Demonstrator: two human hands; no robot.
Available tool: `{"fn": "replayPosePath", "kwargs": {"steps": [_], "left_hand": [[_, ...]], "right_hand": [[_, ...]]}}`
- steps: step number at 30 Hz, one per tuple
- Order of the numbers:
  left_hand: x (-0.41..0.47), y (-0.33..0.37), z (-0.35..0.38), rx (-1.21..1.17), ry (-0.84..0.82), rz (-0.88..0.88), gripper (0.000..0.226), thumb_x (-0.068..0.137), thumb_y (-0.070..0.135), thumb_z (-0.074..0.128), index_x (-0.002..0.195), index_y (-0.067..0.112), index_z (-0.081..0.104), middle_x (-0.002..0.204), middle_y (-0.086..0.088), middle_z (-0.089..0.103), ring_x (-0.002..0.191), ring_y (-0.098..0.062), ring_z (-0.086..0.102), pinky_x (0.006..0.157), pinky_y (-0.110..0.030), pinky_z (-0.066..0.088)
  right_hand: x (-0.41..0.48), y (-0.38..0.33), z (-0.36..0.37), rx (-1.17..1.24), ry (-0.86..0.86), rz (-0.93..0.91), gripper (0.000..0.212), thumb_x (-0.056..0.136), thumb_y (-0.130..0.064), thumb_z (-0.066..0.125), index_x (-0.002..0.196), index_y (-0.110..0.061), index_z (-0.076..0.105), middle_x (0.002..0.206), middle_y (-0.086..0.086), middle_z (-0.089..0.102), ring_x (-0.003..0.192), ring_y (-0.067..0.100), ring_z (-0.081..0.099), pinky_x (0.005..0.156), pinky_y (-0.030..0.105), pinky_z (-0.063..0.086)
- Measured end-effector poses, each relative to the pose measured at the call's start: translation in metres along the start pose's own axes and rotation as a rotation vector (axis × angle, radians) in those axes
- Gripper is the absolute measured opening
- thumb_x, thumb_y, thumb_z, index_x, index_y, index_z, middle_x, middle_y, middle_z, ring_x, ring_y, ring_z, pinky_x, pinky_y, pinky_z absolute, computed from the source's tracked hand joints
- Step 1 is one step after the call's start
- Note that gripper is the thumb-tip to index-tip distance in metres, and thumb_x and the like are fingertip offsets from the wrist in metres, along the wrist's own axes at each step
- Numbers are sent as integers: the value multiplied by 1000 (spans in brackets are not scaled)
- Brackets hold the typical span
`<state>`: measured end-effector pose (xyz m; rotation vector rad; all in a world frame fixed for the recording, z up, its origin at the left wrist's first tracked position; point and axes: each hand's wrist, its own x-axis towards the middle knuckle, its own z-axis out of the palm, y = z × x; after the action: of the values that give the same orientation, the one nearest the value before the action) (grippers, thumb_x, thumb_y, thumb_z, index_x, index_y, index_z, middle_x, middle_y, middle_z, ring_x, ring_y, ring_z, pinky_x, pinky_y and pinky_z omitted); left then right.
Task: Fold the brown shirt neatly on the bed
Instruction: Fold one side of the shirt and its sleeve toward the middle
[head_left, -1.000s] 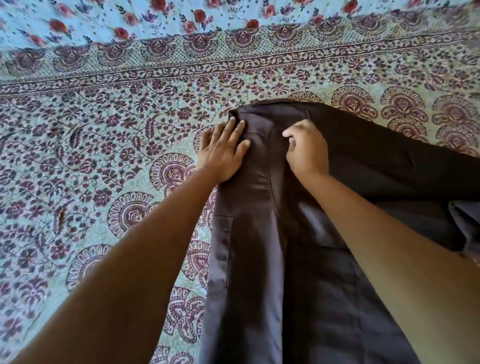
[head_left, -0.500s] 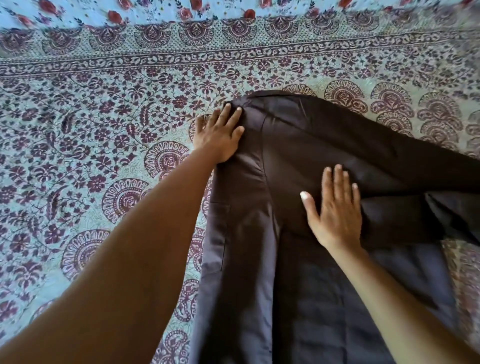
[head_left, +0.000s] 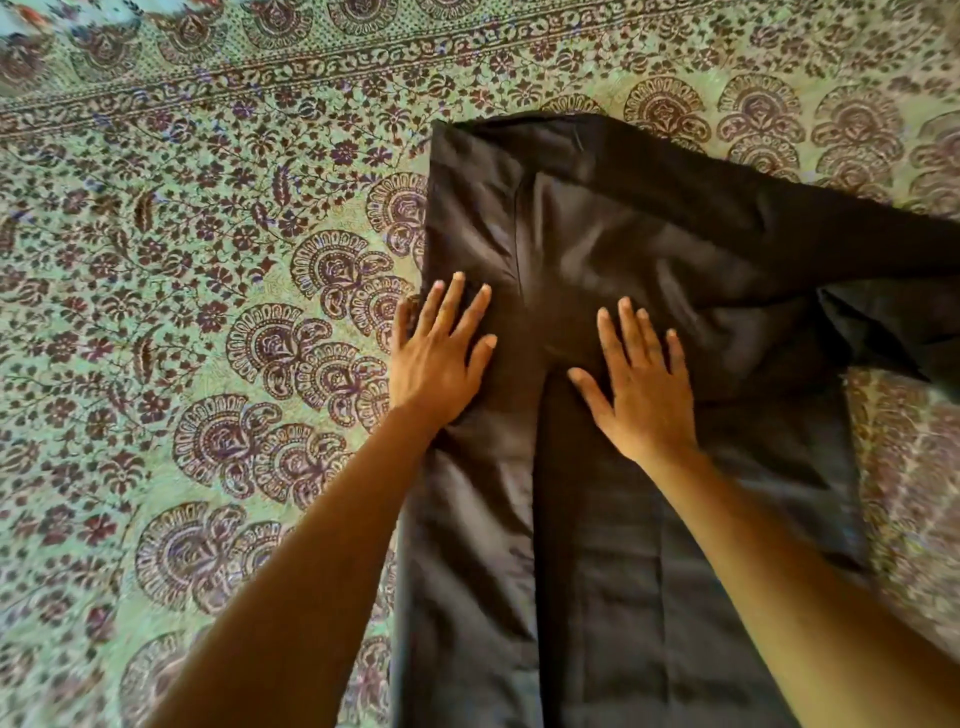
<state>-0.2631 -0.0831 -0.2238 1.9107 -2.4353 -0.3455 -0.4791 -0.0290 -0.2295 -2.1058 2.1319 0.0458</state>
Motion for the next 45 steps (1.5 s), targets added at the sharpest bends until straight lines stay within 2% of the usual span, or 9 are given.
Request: {"fn": "replayPosePath", "kwargs": {"steps": [5, 10, 16, 20, 26, 33, 36, 40, 45], "left_hand": [[6, 1, -4, 27, -54, -6, 54, 97, 49, 26, 148, 33, 15, 159, 0, 9, 146, -20, 9, 115, -48, 0], [-43, 2, -16, 43, -51, 94, 60, 92, 50, 15, 148, 29, 20, 158, -1, 15, 145, -19, 14, 116, -47, 5], [-99, -13, 0, 87, -136, 94, 63, 90, 52, 14, 148, 28, 20, 157, -2, 16, 144, -21, 19, 115, -47, 10], [-101, -9, -5, 48, -107, 71, 64, 89, 53, 14, 148, 28, 18, 158, 0, 14, 145, -18, 15, 116, -48, 7], [-159, -4, 12, 162, -160, 666, 60, 93, 49, 30, 146, 21, 26, 152, -3, 30, 139, -19, 32, 113, -48, 16], [-299, -5, 26, 114, -311, 962, 62, 94, 52, 28, 146, 18, 25, 152, 1, 27, 140, -14, 30, 117, -44, 4], [-312, 0, 23, 107, -306, 974, 58, 94, 48, 27, 144, 20, 29, 150, -2, 35, 138, -16, 33, 116, -44, 13], [-306, -4, 18, 148, -320, 748, 56, 94, 48, 30, 144, 23, 29, 150, -3, 35, 138, -18, 33, 113, -45, 17], [-397, 2, 32, 142, -394, 981, 51, 94, 50, 32, 142, 37, 29, 150, 1, 35, 139, -18, 32, 115, -51, 10]], "right_hand": [[-12, -9, -15, 83, -46, 124, 71, 88, -52, 12, 147, -13, 14, 156, 13, 8, 144, 25, 8, 115, 43, 3], [-17, -45, -24, 224, -125, -269, 62, 90, -42, 11, 147, -18, 19, 156, 5, 14, 144, 20, 13, 116, 37, 7], [8, -59, -28, 178, -227, -262, 51, 99, -34, 31, 147, -20, 19, 157, 2, 5, 145, 19, 5, 116, 40, 4], [5, -61, -30, 124, -136, -341, 51, 98, -32, 34, 146, -20, 22, 157, 4, 10, 144, 20, 10, 115, 40, 5], [10, -63, -22, 13, -224, -429, 55, 98, -28, 33, 148, -28, 9, 157, -2, 0, 145, 17, 2, 116, 40, 5], [-5, -83, -28, -102, -189, -293, 54, 98, -27, 35, 147, -25, 14, 157, 8, 6, 144, 27, 3, 115, 48, 0], [-35, -95, -28, 15, -128, -362, 53, 96, -27, 38, 146, -17, 24, 155, 13, 15, 143, 30, 13, 115, 47, 6], [-96, -93, -11, 57, -231, -576, 57, 92, -40, 23, 144, -16, 27, 153, 11, 21, 141, 28, 23, 114, 45, 14], [-121, -83, -7, 13, -282, -436, 57, 96, -45, 29, 147, -23, 17, 157, 7, 9, 143, 25, 14, 115, 43, 8]]}}
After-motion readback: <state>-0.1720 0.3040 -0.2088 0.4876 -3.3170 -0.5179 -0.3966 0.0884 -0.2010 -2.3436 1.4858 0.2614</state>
